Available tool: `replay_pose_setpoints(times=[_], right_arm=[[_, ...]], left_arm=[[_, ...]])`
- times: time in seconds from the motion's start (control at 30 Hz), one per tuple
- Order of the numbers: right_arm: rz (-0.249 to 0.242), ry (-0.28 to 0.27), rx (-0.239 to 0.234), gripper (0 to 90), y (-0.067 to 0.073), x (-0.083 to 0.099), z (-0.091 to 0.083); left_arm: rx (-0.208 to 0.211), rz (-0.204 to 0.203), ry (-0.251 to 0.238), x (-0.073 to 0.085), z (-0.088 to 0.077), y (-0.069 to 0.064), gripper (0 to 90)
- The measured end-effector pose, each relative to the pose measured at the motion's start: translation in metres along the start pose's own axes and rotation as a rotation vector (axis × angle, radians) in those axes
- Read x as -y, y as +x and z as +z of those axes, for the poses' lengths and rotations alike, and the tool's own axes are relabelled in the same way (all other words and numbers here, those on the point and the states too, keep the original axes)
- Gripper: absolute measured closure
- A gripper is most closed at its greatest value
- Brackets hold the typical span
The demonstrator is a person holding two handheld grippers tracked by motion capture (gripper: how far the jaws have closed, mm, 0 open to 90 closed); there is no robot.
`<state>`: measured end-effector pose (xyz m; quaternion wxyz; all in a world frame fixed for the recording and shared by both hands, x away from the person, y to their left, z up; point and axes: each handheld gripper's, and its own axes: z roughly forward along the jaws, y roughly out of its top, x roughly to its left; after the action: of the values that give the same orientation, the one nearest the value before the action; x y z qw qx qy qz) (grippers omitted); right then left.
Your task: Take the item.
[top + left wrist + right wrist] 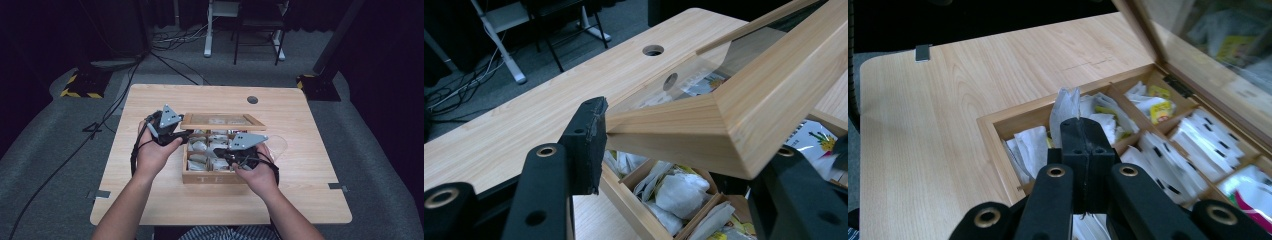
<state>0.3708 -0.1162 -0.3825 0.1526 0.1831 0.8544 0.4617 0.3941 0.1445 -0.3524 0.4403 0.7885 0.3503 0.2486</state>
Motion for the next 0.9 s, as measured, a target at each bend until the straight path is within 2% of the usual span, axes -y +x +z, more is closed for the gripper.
replay_pose_setpoints(times=[0.23, 0.47, 0.7, 0.9], right_arm=[[0.034, -0.043, 0.048, 90.0, -0.010, 0.010, -0.031], [0.069, -0.055, 0.089, 90.0, -0.021, 0.022, -0.054], [0.110, -0.073, 0.144, 90.0, -0.038, 0.034, -0.080], [0.128, -0.064, 0.190, 90.0, -0.050, 0.042, -0.097]], left_arm=[[-0.002, -0.005, 0.000, 0.000, 0.000, 0.000, 48.0], [-0.007, -0.003, 0.001, 0.000, 0.000, -0.001, 48.1], [-0.007, 0.001, -0.002, 0.000, 0.000, -0.001, 48.1], [-0.007, -0.001, -0.004, 0.001, 0.000, -0.001, 48.1]])
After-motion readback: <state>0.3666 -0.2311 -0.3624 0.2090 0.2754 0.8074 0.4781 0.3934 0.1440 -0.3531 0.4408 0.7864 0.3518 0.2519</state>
